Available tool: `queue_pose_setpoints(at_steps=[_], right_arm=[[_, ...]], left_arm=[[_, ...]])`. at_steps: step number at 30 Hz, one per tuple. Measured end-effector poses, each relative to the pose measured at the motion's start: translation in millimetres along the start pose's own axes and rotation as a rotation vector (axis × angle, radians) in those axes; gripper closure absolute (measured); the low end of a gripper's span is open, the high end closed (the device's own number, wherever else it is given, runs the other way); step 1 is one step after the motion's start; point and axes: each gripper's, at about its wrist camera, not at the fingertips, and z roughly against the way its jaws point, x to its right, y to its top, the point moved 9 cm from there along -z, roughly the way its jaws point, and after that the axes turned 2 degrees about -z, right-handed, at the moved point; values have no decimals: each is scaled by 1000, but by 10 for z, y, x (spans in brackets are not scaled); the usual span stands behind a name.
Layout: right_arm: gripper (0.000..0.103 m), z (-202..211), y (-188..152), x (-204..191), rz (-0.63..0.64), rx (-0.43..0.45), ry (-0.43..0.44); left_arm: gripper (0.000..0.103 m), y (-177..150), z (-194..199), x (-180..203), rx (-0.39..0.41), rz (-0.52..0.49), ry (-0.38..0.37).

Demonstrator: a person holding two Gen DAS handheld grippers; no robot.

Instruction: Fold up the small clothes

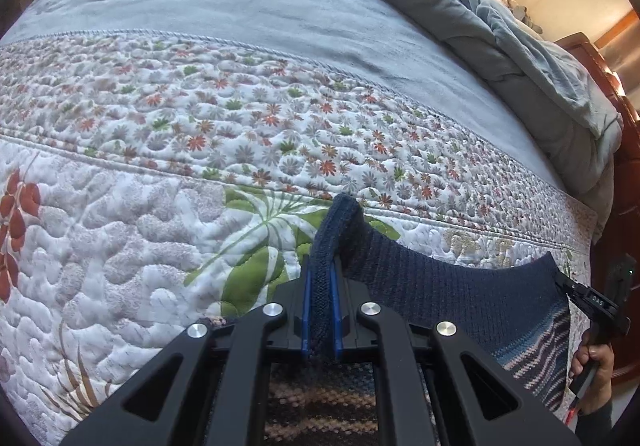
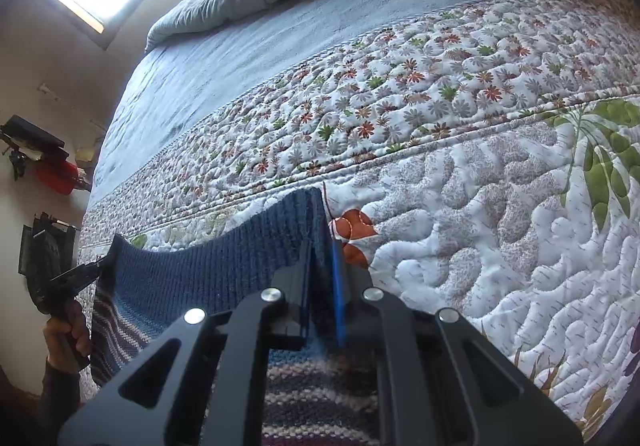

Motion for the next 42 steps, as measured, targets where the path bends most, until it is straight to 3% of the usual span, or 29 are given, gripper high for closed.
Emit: queue_pose_setpoints(at_steps=[6, 9, 10, 11, 14, 15, 18, 20, 22, 23, 25, 28, 31, 33, 35, 39, 41, 42], right_arm=[[94, -170, -64, 147, -26, -18, -19], [87, -270, -142, 200, -33, -48, -43], [82, -228, -126, 176, -34, -38, -48], [70, -139, -89, 131, -36, -8, -47], [69, 160, 61, -77, 15, 129, -56], [69, 171, 69, -119, 13, 135, -42], [69, -14, -48, -205, 9, 71, -17], [69, -157, -152, -209, 20, 34, -28], [71, -267, -209, -146, 4, 17, -41], [72, -312, -227, -107, -5, 9, -47], [75, -305, -226, -32, -18, 12, -46], [82, -210, -203, 69, -61, 15, -28], [75, 59, -251, 96, -88, 44, 10], [70, 339, -401, 12, -68, 55, 79], [70, 578, -606, -19, -42, 61, 106], [70, 812, -1084, 147, -66, 66, 124], [72, 756, -1210, 304, -97, 48, 109], [78, 699, -1268, 415, -120, 40, 99]], left_arm=[[95, -78, -158, -91, -10, 14, 21], [94, -116, -176, -140, -8, 37, 16], [93, -103, -103, -128, 7, 42, 9], [93, -85, 3, -102, 35, 34, 12], [90, -54, 428, 118, 157, -41, 10], [90, -63, 507, 202, 179, -69, 2], [90, -120, 514, 368, 179, -151, 18], [90, -113, 476, 320, 176, -138, 42], [91, -69, 530, 284, 201, -116, 11], [90, -70, 496, 296, 184, -122, -10], [90, -121, 336, 262, 131, -140, 18], [94, -268, 14, 44, 27, -83, 56], [97, -279, 64, -15, 35, -25, 4], [91, -277, 281, 41, 85, -29, -37], [68, -411, 609, 133, 143, -78, -77], [65, -873, 859, 190, 117, -101, -136], [65, -1077, 778, 73, 88, -79, -117], [66, -1140, 693, -7, 68, -68, -95]])
